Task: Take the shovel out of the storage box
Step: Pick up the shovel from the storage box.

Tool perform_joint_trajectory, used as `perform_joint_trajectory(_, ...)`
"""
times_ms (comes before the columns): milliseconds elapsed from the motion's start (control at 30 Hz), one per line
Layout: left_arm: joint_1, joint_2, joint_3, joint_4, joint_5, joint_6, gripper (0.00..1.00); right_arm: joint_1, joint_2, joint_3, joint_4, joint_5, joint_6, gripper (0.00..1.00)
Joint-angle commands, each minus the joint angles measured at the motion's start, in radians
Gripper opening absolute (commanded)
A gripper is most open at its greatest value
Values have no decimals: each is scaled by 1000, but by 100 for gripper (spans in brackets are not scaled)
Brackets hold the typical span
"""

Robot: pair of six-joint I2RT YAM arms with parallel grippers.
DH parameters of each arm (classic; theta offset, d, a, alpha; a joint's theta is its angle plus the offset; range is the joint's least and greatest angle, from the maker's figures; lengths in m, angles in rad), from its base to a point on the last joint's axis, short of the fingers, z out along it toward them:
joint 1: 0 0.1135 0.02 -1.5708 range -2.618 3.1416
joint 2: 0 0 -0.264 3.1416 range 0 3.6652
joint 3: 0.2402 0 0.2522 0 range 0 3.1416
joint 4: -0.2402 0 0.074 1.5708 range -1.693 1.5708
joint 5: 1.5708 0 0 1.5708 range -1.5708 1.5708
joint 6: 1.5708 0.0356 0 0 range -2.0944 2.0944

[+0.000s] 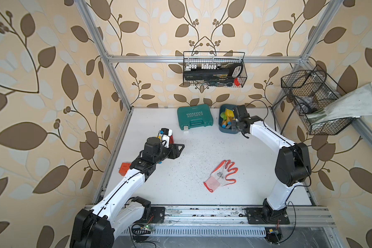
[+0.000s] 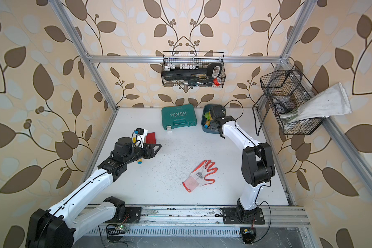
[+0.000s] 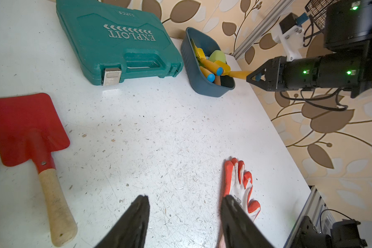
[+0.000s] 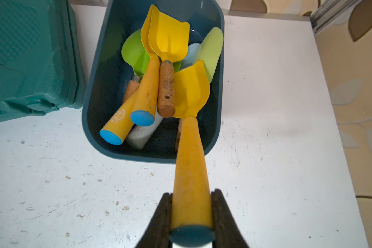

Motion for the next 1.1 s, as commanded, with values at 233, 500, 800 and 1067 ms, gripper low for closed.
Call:
perform_joint_trajectory(233, -13, -10, 37, 35, 31, -17, 58, 67, -116, -14, 56, 224, -40, 1)
perform_joint_trajectory(500, -16, -15, 39, 33, 33, -14, 58, 83, -142, -6, 44, 216, -51, 1)
perform_joint_trajectory(800, -17, -21, 39, 28, 32, -11, 58, 118, -210, -79, 31, 192, -10, 2)
perform_joint_trajectory(1067, -17, -36, 43, 25, 36, -17, 57, 174, -323, -228, -14, 194, 55, 2)
